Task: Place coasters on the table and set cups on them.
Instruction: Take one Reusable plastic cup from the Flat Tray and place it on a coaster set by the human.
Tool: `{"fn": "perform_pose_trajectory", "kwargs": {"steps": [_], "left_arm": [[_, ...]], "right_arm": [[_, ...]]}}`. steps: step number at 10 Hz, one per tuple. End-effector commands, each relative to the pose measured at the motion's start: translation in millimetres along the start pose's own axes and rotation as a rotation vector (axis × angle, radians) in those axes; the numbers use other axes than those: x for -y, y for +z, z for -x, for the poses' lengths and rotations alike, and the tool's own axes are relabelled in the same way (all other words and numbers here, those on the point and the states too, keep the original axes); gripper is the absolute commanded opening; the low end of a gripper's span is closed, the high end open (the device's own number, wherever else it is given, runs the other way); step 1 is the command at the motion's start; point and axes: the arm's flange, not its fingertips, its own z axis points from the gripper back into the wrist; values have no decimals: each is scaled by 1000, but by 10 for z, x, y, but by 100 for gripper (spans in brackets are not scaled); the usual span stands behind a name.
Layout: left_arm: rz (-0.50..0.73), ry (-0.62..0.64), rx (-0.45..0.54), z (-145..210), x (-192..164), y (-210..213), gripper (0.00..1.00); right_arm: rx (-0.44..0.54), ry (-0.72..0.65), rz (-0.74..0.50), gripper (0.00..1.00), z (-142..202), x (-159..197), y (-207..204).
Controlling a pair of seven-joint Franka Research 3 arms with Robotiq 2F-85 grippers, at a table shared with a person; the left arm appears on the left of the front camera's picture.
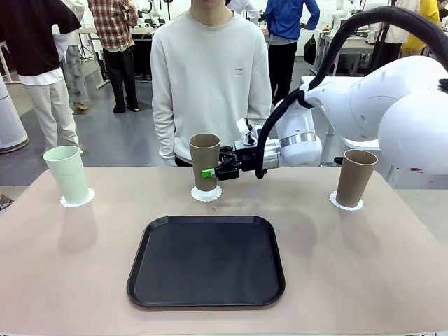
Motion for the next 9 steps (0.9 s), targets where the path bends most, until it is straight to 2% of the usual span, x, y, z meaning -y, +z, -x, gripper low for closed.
{"fn": "perform_pose_trajectory", "kwargs": {"steps": [1, 9], "left_arm": [[-7, 7, 6, 8, 18, 15, 100], [-7, 7, 6, 8, 18, 15, 100]], "right_arm": [[11, -7, -21, 84, 92, 121, -59], [-7, -46, -28, 84, 323, 156, -103]]}}
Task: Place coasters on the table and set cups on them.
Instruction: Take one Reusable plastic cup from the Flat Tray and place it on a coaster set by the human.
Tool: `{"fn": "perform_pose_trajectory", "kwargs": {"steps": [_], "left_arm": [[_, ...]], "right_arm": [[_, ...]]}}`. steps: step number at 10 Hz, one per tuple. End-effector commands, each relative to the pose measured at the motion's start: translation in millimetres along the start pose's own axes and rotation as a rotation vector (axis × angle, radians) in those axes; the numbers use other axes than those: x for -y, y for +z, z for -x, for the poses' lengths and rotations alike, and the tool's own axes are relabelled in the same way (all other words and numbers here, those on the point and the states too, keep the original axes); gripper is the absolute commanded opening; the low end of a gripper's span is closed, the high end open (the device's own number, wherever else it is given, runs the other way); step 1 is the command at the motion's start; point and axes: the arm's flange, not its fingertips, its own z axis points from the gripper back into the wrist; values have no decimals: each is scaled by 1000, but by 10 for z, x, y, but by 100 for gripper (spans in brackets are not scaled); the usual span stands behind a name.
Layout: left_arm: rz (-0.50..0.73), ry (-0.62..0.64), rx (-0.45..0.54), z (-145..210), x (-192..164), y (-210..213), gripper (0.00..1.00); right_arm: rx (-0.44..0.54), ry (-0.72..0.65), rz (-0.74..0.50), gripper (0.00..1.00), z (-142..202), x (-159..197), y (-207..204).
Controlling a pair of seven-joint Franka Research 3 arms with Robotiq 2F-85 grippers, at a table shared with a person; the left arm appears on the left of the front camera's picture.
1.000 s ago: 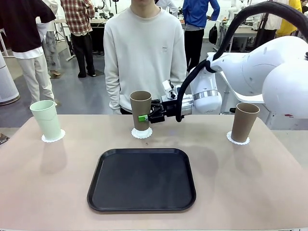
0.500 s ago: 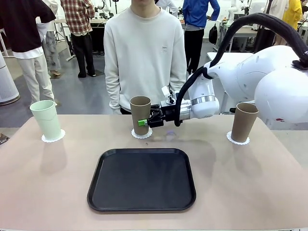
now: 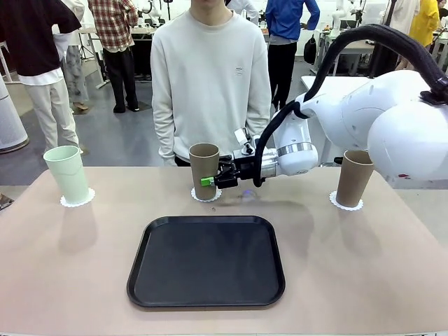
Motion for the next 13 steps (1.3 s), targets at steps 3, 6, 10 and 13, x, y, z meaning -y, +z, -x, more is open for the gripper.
{"fn": "perform_pose_trajectory", "kwargs": {"steps": [3, 6, 10, 13], "left_arm": [[-7, 7, 6, 8, 18, 15, 100], [-7, 7, 6, 8, 18, 15, 100], [-7, 7, 6, 8, 18, 15, 100], [-7, 7, 6, 8, 18, 15, 100]], "right_arm": [[-5, -6, -39, 100, 31, 132, -39], [-45, -5, -43, 100, -54, 83, -15], [-137, -34, -53, 100, -157, 26, 78], [-221, -52, 29, 100, -162, -2, 213]]}}
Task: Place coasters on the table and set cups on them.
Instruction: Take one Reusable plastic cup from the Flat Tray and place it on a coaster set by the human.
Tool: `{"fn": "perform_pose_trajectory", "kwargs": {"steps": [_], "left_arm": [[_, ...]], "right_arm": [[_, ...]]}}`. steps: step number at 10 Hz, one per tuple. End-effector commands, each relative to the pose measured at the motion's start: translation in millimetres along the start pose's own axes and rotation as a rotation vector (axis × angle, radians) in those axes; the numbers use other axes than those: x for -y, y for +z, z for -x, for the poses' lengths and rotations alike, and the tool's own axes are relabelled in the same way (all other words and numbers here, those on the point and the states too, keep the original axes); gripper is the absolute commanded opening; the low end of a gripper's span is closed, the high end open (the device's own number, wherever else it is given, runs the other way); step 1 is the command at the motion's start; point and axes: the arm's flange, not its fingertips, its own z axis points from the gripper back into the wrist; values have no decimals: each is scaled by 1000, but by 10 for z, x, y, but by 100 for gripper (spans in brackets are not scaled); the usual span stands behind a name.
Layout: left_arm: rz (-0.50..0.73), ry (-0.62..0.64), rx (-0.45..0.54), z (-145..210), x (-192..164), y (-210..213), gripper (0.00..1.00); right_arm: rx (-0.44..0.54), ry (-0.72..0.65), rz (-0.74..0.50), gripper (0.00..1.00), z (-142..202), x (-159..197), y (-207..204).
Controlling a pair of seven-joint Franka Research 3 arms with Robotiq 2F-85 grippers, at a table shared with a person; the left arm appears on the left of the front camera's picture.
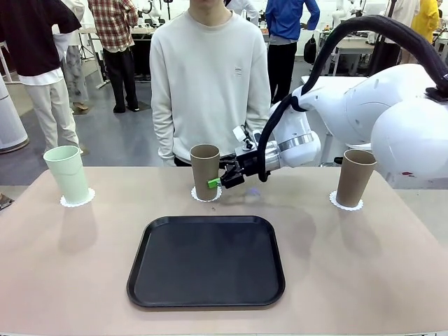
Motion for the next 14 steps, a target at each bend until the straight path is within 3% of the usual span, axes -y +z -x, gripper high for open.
{"fn": "perform_pose_trajectory", "kwargs": {"steps": [1, 4, 9, 10, 14], "left_arm": [[-7, 7, 6, 8, 18, 15, 100], [-7, 7, 6, 8, 18, 15, 100], [-7, 7, 6, 8, 18, 15, 100], [-7, 7, 6, 8, 18, 15, 100], [-7, 7, 6, 8, 18, 15, 100]], "right_arm": [[-64, -35, 65, 100, -7, -74, 80], [-145, -80, 133, 100, 3, -98, 133], [-244, -67, 162, 100, -271, -391, 443], [-301, -92, 164, 100, -324, -460, 504], [-625, -278, 169, 100, -1330, -1140, 858]]}}
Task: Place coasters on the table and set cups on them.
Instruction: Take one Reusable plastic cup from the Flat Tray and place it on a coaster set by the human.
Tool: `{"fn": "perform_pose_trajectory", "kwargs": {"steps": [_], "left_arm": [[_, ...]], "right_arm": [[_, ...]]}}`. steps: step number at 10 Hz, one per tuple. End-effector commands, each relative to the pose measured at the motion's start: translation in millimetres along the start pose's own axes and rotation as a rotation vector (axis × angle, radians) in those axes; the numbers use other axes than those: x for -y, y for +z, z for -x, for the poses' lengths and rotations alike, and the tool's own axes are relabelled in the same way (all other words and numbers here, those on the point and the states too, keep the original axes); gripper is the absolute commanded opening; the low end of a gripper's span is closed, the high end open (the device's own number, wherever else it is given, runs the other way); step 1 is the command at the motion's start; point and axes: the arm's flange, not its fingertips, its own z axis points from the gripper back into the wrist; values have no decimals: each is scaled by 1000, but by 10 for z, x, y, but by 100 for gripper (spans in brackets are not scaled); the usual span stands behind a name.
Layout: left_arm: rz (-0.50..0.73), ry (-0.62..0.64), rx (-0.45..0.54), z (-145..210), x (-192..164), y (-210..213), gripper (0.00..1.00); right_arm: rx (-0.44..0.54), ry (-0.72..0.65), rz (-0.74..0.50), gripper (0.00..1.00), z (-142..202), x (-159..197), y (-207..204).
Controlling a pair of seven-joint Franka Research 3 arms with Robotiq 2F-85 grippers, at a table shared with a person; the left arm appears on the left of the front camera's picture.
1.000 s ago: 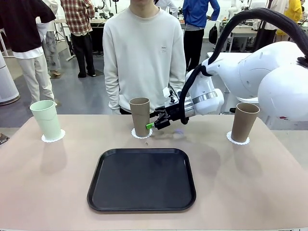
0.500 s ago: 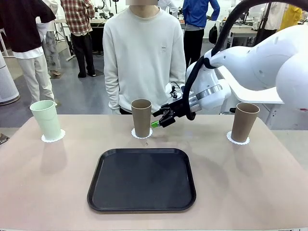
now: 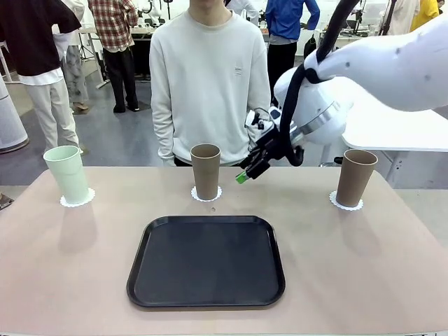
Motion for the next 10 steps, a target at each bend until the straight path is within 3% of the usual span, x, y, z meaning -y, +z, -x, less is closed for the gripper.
{"fn": "perform_pose_trajectory", "kwargs": {"steps": [1, 3, 5, 7, 10], "left_arm": [[-8, 6, 6, 8, 20, 16, 100], [-8, 6, 6, 8, 20, 16, 100], [-8, 6, 6, 8, 20, 16, 100], [-8, 6, 6, 8, 20, 16, 100], [-8, 6, 6, 8, 20, 16, 100]], "right_arm": [[-160, -51, -35, 100, -393, -421, 451], [-186, -230, 48, 100, -890, -670, 927], [-218, -339, 90, 100, -1031, -680, 1033], [-236, -366, 54, 100, -1016, -670, 1084], [-196, -323, 100, 100, -1052, -800, 1171]]}}
